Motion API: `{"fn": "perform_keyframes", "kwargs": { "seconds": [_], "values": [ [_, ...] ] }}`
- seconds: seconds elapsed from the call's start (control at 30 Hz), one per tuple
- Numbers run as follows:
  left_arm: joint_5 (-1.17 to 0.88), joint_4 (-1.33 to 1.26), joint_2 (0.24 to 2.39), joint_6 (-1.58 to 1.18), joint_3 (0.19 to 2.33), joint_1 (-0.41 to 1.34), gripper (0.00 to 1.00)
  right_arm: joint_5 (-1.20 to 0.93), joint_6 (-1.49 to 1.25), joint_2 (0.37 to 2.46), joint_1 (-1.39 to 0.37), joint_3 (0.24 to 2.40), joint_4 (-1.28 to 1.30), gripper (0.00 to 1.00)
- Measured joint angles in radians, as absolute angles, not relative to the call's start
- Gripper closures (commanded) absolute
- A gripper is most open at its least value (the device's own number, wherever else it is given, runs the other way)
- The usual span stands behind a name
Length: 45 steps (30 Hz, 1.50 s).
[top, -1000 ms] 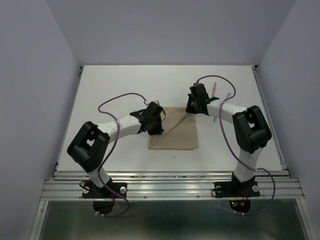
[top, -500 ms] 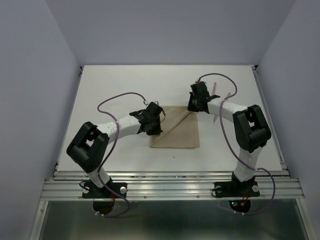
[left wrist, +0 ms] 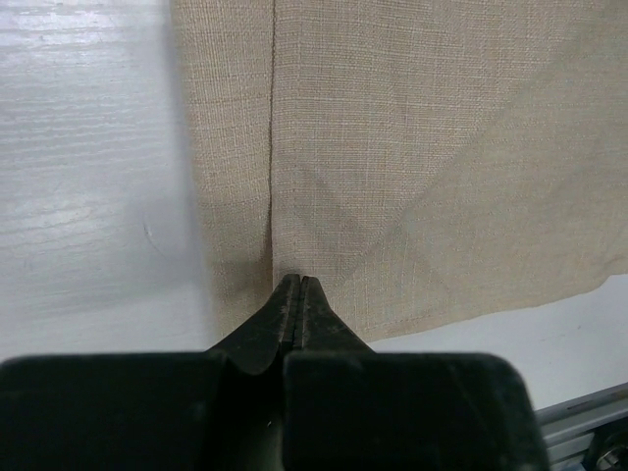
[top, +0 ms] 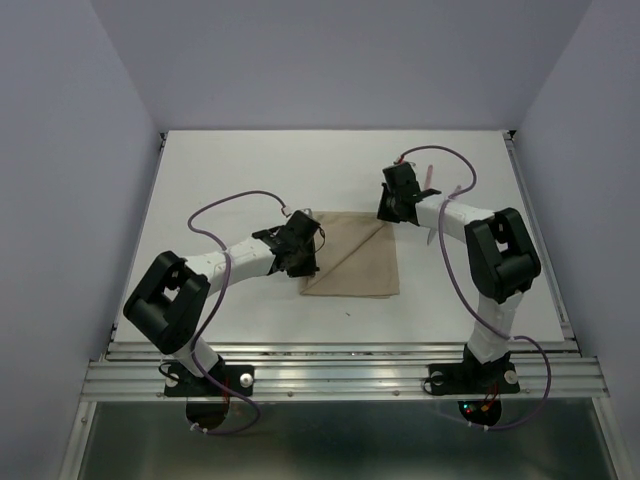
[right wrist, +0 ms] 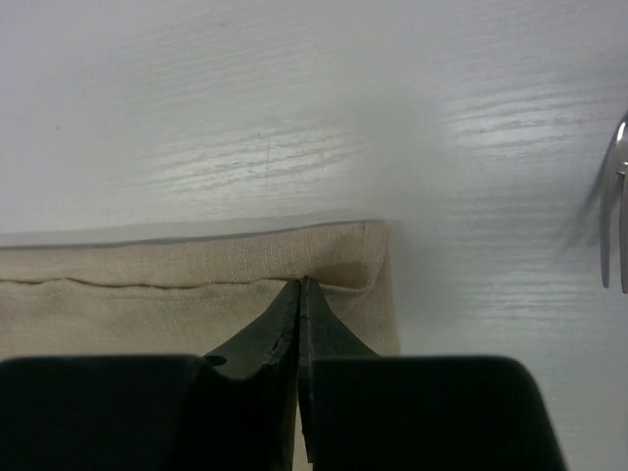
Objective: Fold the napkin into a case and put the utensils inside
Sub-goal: Smooth out the upper triangle-folded napkin at the center of the board.
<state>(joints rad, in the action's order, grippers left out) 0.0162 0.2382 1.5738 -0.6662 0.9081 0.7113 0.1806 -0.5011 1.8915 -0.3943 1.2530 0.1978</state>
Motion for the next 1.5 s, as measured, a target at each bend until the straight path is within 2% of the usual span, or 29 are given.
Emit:
{"fn": "perform_keyframes", "kwargs": {
  "seconds": [0.2,0.43,0.87,1.27,1.5],
  "values": [
    [0.017,0.234,1.574,-0.661,0.908,0.711,1.0,0.176,-0.501,1.974,-0.393,1.295,0.197,0.96],
    [0.028,0.252,1.574,-0.635,0.912,0.711,1.0,0.172,-0.496,1.972,-0.393,1.325,0.194,0.96],
    [0.059,0.311,1.577,-0.598,1.13,0.711,1.0,0.174,-0.493,1.748,-0.385,1.253,0.176,0.92],
    [-0.003,0.266,1.574,-0.634,0.866,0.711,1.0,-0.002,-0.506,1.838,-0.403,1.211,0.147,0.92],
    [-0.022,0.219,1.577,-0.645,0.837,0.711,1.0,-0.029,-0.531,1.942,-0.441,1.212,0.133,0.92]
  ]
}}
